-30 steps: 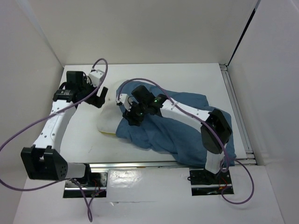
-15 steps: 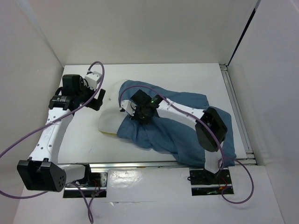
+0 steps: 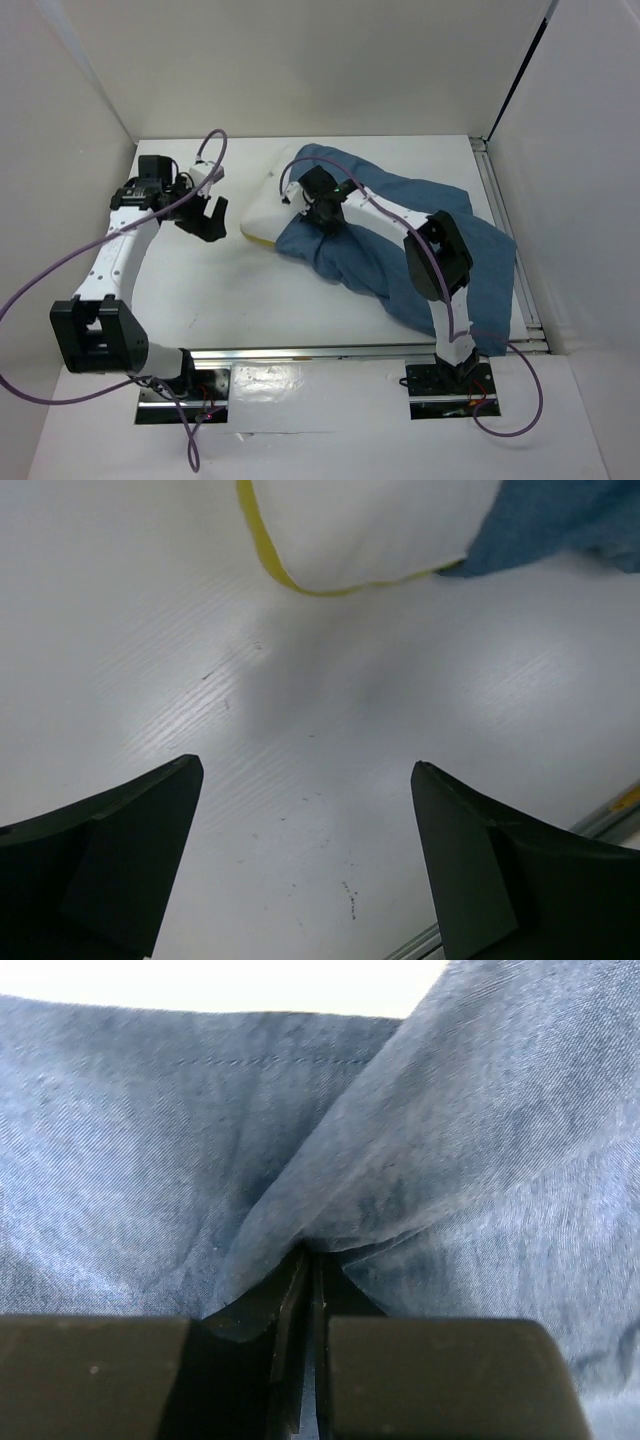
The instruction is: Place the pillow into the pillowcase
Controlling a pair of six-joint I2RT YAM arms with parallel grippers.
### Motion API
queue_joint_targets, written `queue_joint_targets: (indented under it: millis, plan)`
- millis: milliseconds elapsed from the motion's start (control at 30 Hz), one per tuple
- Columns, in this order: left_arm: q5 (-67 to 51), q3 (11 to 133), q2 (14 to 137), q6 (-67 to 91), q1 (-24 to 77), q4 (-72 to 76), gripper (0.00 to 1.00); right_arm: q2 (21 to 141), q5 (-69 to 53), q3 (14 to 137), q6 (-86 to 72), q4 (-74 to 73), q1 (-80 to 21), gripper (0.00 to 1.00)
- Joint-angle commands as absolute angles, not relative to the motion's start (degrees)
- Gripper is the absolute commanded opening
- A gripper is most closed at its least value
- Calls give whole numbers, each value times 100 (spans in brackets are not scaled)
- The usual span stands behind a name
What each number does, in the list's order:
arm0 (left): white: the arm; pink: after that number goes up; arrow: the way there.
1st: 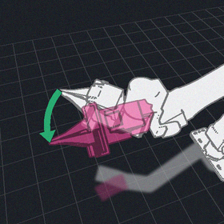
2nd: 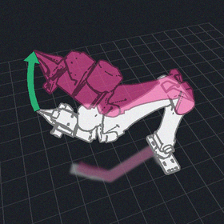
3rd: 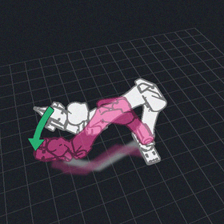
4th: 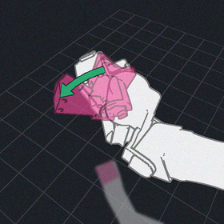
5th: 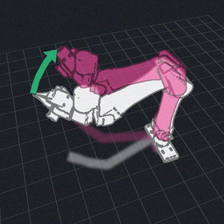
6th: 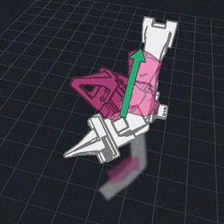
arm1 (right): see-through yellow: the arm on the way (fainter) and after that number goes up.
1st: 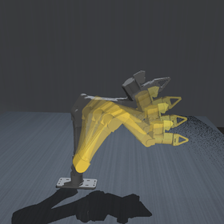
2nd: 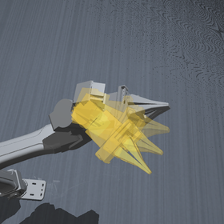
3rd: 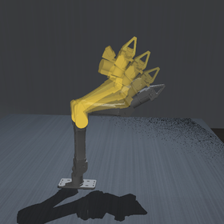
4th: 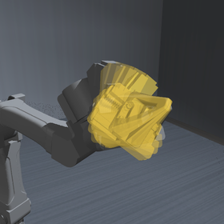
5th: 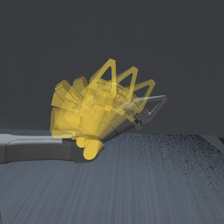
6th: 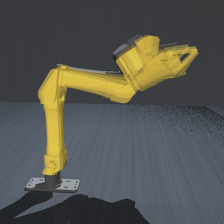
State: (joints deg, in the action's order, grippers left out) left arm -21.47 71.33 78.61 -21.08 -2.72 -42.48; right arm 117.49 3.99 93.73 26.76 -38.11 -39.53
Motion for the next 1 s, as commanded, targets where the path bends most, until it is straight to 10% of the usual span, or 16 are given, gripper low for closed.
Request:
queue_joint_targets:
  millis: [0,133,367,967]
  plan:
    - [-3416,7610,8382,-2706,-404,-5068,100,11953,967,9684,2786,-3788,-3780,11]
    - [-4066,8023,9295,-2812,-509,-5378,100,11796,476,9853,2584,-4025,-3832,19]
    - [-5036,9376,10800,-2138,-571,-5405,100,10645,-465,9186,2452,-3465,-4350,62]
    - [-5000,10890,12744,-1608,-352,-4913,100,11540,553,10274,2347,-3332,-4772,72]
